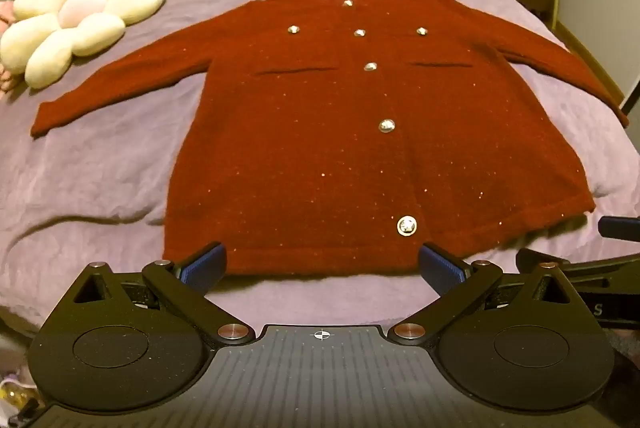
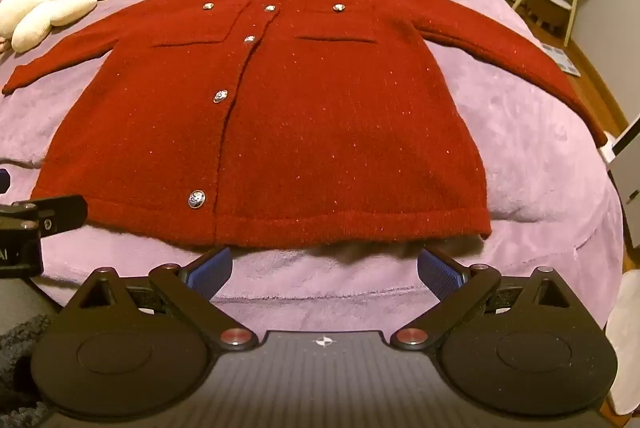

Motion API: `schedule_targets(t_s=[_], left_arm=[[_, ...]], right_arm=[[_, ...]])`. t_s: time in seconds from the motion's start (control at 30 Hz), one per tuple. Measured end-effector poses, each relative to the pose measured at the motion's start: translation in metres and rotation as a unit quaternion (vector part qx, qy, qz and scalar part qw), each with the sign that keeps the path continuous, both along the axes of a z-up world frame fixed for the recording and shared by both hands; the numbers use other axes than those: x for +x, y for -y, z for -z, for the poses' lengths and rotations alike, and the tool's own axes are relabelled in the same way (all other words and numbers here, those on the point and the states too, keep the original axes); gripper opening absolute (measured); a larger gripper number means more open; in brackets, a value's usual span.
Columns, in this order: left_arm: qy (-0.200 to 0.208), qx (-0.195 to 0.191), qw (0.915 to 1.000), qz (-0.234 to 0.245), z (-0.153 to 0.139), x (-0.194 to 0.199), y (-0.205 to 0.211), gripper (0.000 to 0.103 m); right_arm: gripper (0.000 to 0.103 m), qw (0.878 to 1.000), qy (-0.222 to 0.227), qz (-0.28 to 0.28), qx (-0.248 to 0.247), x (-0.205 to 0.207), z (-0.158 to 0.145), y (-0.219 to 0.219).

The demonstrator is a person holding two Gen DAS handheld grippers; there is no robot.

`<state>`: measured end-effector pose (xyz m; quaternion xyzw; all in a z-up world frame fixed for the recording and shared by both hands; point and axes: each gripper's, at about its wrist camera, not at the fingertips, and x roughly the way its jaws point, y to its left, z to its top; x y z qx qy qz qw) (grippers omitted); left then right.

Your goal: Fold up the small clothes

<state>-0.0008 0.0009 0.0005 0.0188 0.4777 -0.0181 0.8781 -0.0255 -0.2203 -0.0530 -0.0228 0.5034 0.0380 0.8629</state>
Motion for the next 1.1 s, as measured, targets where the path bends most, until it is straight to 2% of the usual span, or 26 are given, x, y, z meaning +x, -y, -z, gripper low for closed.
schedule_targets(t_s=[0.07,0.23,0.3,0.37,1.1], left_arm=[[-0.002,-0.014,0.9999,-0.003,0.0,0.0,-0.009,0.103],[-0.004,-0.013,0.9999,-0.003,0.001,-0.002,-0.025,0.103],[-0.005,-0.014,0.9999,-0.004,0.002,-0.003,-0.035,0.103],[-0.006,0.011,0.9999,-0.008,0.002,0.002,0.0,0.103],[-0.01,0.008,0.9998,-0.015,0.001,0.003,-0.002,0.103]], right_arm=[[0.099,1.0,0.006,-0.003,-0.003,-0.004,0.001,-0.001],[0.099,1.0,0.001,-0.005,-0.002,0.0,0.001,0.008],[0.099,1.0,0.009,-0.006,-0.015,-0.003,-0.002,-0.005],[0.099,1.0,0.011,-0.006,-0.014,-0.003,-0.002,-0.006],[0.099,1.0,0.017,-0.008,-0.013,-0.004,-0.005,-0.005]])
